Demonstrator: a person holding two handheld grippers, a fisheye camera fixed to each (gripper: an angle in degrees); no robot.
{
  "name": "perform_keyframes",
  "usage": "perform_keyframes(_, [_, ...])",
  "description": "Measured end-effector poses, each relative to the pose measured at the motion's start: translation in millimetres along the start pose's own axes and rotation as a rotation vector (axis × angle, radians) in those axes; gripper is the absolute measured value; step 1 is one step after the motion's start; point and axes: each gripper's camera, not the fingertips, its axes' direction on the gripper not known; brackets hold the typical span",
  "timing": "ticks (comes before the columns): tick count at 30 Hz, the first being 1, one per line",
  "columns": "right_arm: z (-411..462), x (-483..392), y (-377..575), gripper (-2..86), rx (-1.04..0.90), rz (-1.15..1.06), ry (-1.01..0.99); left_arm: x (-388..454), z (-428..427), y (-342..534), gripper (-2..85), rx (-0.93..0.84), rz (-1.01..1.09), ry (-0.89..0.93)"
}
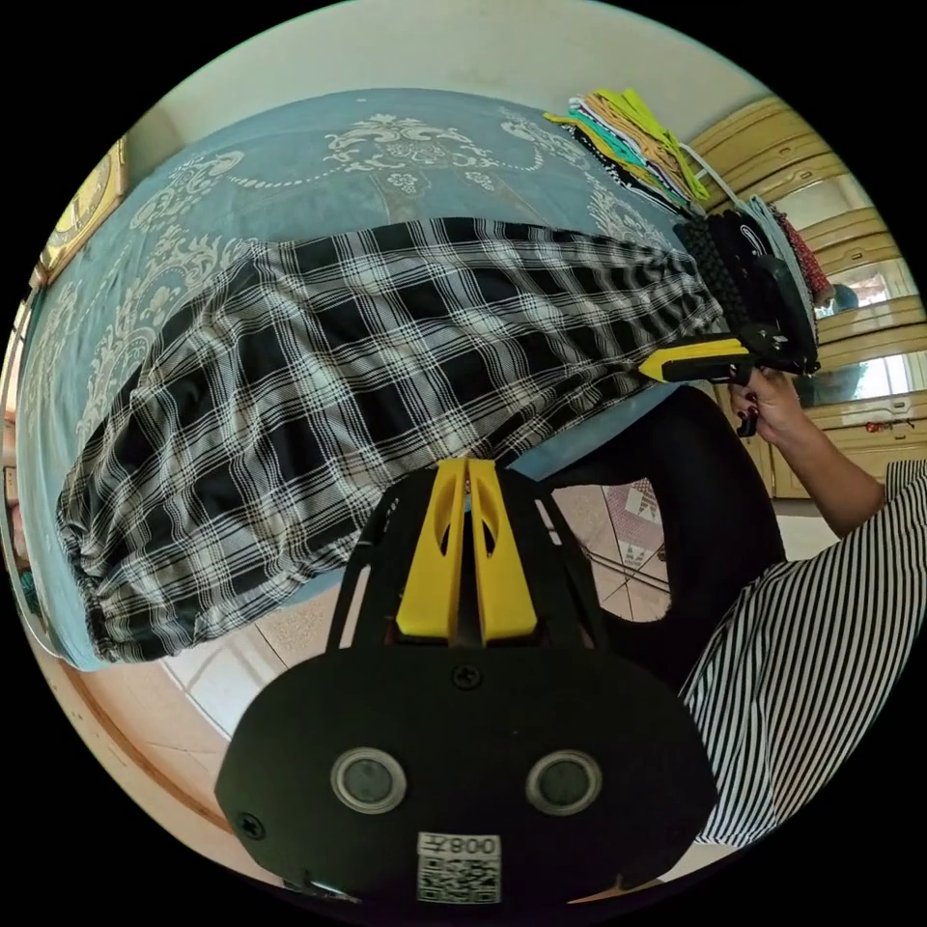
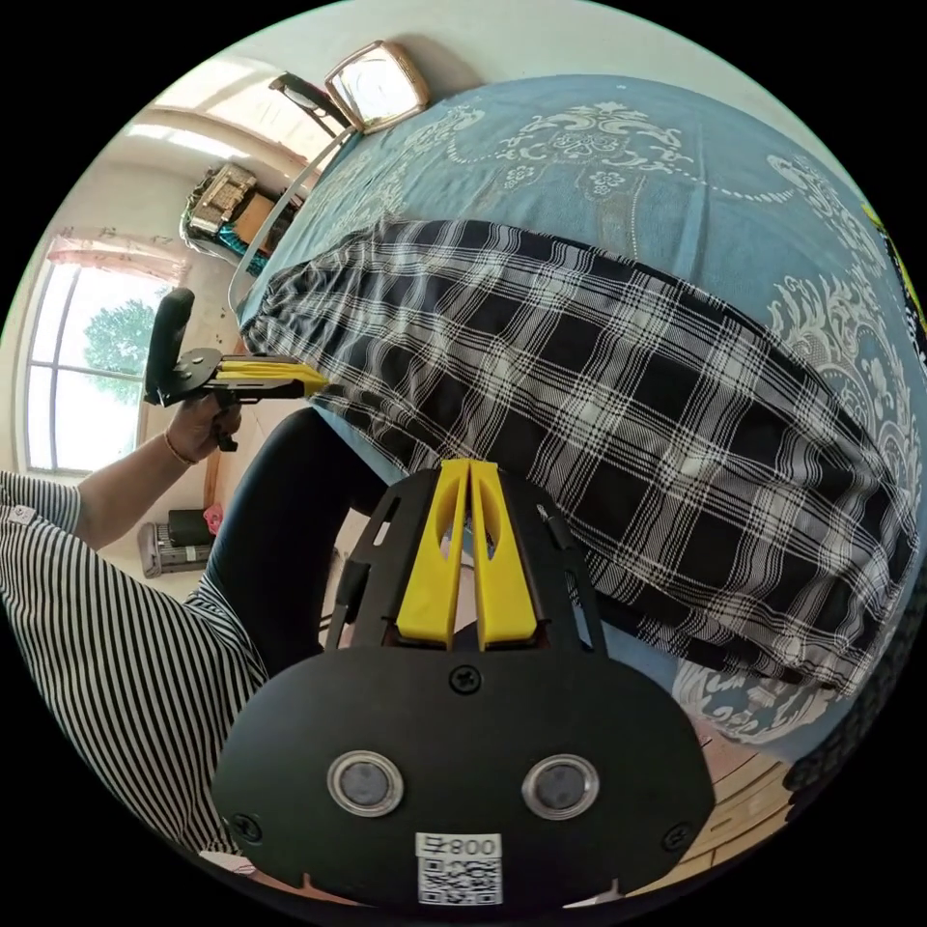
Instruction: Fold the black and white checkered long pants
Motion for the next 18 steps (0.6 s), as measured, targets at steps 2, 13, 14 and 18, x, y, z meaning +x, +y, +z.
perform_keyframes(2, [5,12,14,0.1,-0.043,0.015,-0.015,13,5,-9,0.1,-0.072,0.007,0.004])
perform_keyframes(13, [-39,90,102,0.1,0.101,0.159,-0.088,114,-13,-76,0.1,-0.082,0.073,0.006])
perform_keyframes(14, [-41,94,106,0.1,0.115,0.169,-0.090,120,-10,-80,0.1,-0.104,0.076,0.006])
perform_keyframes(18, [-31,116,126,0.1,0.062,0.181,-0.074,149,-4,-91,0.0,-0.196,0.071,0.014])
